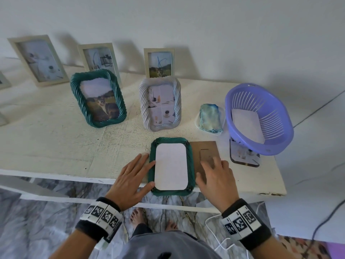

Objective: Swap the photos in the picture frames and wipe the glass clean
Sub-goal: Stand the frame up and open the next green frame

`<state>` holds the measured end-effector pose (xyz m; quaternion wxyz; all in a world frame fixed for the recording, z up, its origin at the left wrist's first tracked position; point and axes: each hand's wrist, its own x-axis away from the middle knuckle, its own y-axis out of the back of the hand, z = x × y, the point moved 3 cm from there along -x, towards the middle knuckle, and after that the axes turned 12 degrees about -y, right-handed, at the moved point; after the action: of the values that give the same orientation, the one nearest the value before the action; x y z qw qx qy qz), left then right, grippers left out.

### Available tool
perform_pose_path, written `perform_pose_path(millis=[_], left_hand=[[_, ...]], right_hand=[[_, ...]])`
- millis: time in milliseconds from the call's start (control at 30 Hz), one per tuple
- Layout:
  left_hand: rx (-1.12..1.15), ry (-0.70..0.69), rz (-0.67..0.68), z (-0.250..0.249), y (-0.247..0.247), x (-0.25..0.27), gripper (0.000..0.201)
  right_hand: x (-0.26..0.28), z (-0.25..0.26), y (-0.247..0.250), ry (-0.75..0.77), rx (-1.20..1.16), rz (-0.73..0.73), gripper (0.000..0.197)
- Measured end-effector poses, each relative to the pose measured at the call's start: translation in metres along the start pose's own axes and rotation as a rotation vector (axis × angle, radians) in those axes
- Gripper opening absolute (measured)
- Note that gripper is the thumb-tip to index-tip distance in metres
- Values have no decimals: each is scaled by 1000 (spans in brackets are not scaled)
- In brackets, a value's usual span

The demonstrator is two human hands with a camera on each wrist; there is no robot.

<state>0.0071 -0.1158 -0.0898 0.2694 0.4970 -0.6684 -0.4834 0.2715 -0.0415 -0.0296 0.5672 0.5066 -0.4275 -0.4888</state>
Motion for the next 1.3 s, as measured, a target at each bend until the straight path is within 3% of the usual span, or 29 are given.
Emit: perform_pose_path(millis=[167, 267, 567, 900, 1167, 1300], left_hand=[[-19, -9, -4, 0, 0, 0, 66], [-16, -9, -8, -1, 0, 0, 66], [-12, -15, -17, 0, 0, 0, 67], [12, 13, -24, 0, -1, -1, 66], [4, 90, -77, -5, -6, -5, 73], [1, 85, -78, -4, -5, -6, 73]], right_hand=[[13, 47, -1, 343, -125, 57, 35], [16, 60, -11, 408, -80, 89, 33], [15, 64, -14, 449, -13, 66, 27], [24, 64, -14, 413, -137, 70, 20], [26, 62, -2, 358, -258, 98, 35], [26, 56, 14, 300, -322, 46, 40]])
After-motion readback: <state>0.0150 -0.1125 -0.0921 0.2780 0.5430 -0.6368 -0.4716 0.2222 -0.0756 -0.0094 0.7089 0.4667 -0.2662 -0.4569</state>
